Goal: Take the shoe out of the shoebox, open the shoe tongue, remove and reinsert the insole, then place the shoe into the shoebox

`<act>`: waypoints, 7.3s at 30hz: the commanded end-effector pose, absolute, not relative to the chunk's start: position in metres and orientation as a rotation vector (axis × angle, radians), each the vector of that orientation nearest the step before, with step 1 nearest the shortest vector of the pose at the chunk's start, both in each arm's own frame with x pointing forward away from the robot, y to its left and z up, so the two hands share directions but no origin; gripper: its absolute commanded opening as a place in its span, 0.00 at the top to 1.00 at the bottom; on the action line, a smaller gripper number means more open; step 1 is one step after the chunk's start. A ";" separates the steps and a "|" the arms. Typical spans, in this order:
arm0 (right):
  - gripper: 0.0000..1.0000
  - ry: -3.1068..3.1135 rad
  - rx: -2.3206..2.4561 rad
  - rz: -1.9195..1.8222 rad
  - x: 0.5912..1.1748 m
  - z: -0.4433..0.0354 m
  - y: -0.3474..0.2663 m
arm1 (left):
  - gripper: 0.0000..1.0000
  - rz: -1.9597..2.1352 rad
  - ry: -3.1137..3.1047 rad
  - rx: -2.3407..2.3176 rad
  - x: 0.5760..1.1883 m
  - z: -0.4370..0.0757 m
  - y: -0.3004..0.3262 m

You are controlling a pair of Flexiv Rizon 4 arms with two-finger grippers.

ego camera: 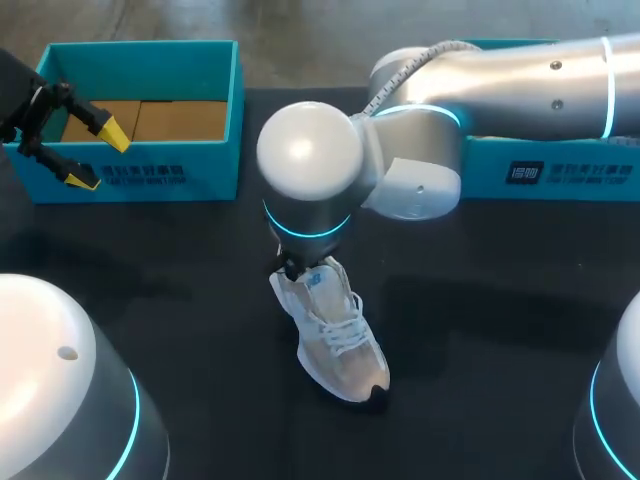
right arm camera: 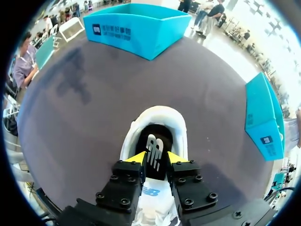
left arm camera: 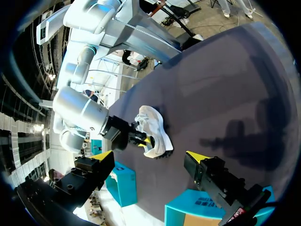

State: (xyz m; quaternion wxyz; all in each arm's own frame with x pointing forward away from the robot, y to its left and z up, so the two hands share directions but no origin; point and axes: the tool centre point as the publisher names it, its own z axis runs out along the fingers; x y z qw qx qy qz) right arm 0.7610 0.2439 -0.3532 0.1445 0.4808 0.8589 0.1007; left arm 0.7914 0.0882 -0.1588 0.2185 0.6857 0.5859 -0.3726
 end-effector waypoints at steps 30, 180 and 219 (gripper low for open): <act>0.55 2.479 1.385 0.308 0.759 -0.348 0.241 | 0.00 -1.028 1.623 1.899 0.791 -0.159 0.088; 0.40 2.814 0.202 0.135 0.766 -0.278 0.242 | 0.00 -1.028 1.623 1.899 0.791 -0.159 0.088; 0.00 2.753 -0.753 -0.092 0.812 -0.296 0.272 | 0.00 -1.028 1.623 1.899 0.791 -0.159 0.088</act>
